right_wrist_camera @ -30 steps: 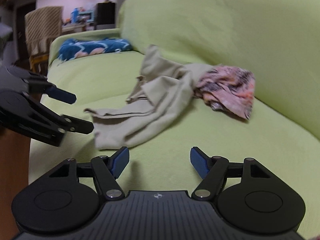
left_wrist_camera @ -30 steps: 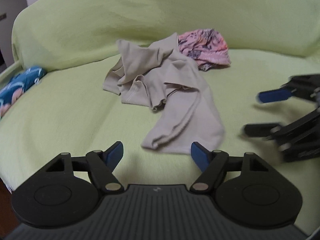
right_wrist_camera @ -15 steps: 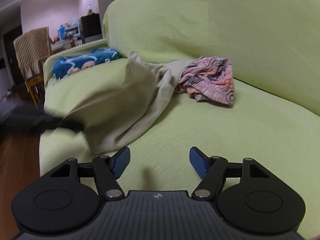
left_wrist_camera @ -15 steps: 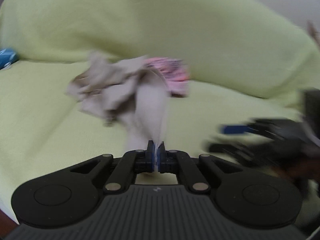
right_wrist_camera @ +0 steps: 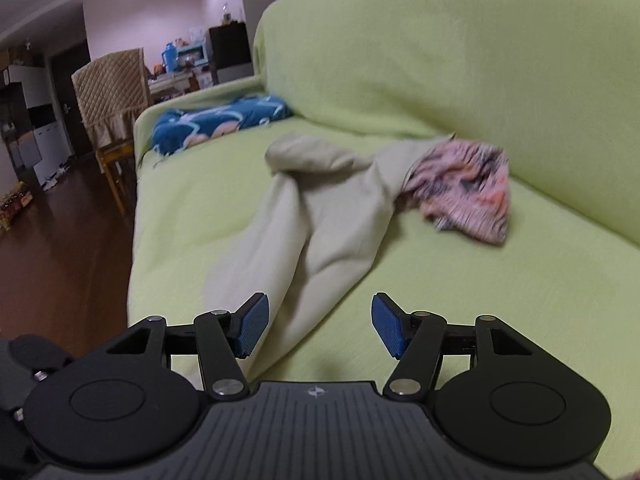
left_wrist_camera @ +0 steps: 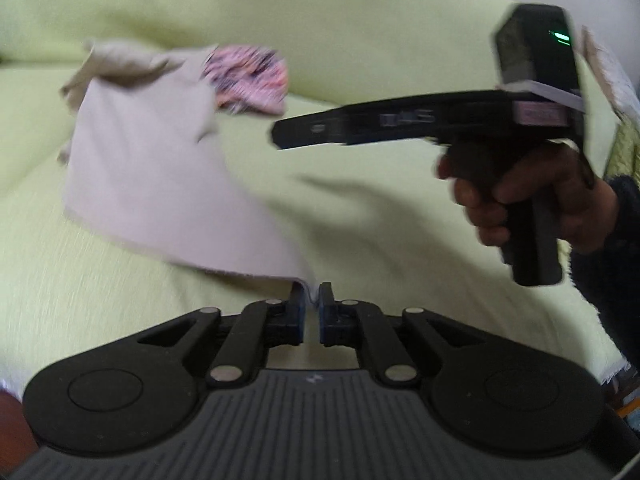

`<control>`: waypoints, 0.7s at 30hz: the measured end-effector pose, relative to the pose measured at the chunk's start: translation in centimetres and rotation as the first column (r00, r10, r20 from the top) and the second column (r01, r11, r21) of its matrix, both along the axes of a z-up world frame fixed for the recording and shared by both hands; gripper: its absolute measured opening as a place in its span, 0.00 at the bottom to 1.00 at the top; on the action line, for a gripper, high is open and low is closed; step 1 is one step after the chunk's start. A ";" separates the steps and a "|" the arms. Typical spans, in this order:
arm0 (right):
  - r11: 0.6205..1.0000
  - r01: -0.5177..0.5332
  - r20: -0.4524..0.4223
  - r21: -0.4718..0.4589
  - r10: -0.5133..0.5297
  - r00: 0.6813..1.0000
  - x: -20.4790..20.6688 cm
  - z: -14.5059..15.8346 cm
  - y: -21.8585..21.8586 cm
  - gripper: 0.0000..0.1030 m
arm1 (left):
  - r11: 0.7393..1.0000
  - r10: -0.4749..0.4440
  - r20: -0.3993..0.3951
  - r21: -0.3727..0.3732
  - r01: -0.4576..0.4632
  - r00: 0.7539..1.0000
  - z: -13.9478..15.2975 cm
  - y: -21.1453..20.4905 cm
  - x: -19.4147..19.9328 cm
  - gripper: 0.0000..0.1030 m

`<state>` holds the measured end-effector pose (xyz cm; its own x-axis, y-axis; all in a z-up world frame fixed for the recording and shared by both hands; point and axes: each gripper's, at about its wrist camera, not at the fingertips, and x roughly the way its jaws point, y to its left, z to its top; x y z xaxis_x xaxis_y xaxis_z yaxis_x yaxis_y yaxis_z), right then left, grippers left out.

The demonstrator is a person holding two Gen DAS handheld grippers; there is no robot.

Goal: Fold clothes
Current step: 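Grasp the beige top's hem with the left gripper while the right gripper approaches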

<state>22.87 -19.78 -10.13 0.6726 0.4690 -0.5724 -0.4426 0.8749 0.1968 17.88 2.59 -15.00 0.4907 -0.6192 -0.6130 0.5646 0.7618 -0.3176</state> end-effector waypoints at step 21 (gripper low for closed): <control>0.965 -0.130 0.007 -0.227 0.136 0.991 -5.8 -3.6 7.2 0.66 | 0.911 0.412 -0.064 0.018 -0.412 0.909 0.7 12.5 16.2 0.22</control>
<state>17.09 -12.59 -13.74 0.6265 0.4158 -0.6592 -0.5600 0.8284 -0.0097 34.06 15.08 -14.29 0.6609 -0.3680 -0.6541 0.1788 0.9236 -0.3390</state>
